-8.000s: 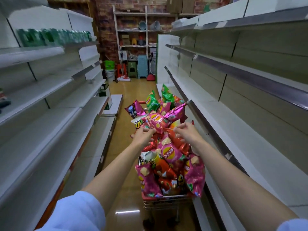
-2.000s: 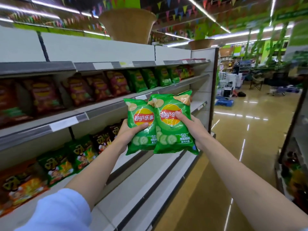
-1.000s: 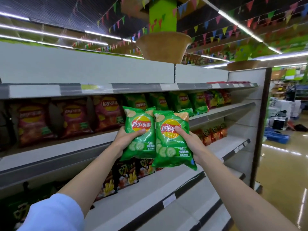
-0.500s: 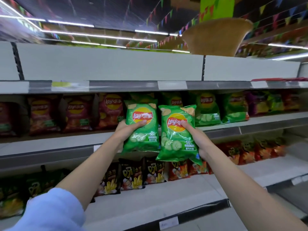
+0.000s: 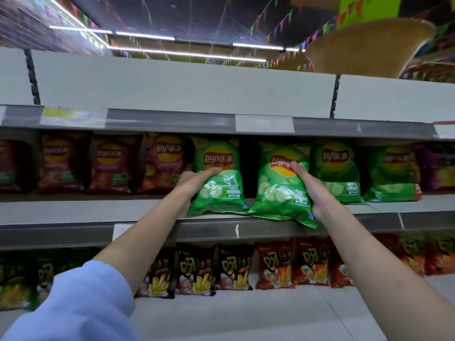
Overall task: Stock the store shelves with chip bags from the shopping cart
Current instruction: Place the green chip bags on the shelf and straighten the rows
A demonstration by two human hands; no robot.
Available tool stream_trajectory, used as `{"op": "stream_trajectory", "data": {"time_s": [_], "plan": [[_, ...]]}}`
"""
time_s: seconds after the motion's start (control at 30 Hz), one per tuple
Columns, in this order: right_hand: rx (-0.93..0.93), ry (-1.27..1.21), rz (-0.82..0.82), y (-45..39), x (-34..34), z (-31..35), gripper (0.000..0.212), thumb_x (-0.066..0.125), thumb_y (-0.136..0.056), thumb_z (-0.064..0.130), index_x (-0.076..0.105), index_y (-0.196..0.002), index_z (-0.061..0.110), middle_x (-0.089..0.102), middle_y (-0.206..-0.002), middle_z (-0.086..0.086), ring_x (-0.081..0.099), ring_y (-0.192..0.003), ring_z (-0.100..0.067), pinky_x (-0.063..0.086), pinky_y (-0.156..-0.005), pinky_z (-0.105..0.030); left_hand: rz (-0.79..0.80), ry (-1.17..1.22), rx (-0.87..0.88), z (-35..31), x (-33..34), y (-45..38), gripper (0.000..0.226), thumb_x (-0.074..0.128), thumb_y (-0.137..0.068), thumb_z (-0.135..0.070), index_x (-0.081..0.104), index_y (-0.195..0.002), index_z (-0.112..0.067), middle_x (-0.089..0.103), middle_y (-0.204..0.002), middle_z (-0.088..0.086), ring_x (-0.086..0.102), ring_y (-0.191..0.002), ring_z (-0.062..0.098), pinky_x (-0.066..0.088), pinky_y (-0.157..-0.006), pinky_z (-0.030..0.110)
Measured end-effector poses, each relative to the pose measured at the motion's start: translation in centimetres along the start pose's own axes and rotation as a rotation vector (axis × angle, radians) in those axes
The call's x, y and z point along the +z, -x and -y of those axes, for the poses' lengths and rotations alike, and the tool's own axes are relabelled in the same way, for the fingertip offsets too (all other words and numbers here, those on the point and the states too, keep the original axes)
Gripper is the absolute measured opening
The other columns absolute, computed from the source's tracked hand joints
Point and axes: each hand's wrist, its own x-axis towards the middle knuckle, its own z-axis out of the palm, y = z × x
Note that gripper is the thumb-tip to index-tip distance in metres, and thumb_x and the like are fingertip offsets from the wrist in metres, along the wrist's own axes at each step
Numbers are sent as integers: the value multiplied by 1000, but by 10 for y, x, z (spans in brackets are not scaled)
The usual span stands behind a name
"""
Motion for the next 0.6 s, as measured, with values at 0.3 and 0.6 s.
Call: {"op": "stream_trajectory", "data": {"time_s": [0.3,0.6], "plan": [[27,-16,-50,-46,-8,1,65,72,-78,51,53,-125,9,69,-108,-14,69,-90,-28,58,-65,-36,-124,-20,9,17,16,-23,45,66,-85,-25,57,-124,-4,68,-108,16,67,-90,28,54,-77,32],[-57,-26,-100,-57,-12,-8,75,77,-74,45,49,-133,7,66,-111,-15,67,-85,-26,52,-63,-29,-185,-63,76,13,19,-20,38,67,-85,-22,60,-119,-5,68,-100,12,66,-83,23,50,-71,27]]}}
